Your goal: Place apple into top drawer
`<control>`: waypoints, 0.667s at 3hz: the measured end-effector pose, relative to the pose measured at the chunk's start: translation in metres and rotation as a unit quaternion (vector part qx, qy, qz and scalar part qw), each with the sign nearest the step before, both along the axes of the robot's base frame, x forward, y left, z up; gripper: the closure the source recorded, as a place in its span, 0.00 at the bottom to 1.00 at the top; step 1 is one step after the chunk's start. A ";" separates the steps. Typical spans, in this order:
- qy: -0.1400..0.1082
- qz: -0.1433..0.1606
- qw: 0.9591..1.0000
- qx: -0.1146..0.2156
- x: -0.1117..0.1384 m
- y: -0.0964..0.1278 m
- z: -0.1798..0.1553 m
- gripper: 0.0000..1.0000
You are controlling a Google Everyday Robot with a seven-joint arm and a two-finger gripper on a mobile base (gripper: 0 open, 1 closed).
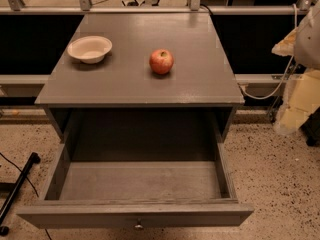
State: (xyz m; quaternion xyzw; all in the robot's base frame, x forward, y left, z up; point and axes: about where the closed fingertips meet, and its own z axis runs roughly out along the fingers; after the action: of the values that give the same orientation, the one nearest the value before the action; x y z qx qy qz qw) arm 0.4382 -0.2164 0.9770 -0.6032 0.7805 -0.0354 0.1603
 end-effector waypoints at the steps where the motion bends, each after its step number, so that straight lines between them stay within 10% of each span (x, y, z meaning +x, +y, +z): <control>1: 0.000 0.000 1.000 0.000 0.000 0.000 0.000 0.00; 2: -0.004 -0.002 1.000 0.005 0.002 0.001 0.001 0.00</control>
Offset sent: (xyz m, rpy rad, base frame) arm 0.0060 0.0003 -0.0032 0.0303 0.0019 -0.0107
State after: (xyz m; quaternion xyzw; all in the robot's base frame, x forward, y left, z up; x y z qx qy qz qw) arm 0.4404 -0.2158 0.9779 -0.6006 0.7813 -0.0340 0.1664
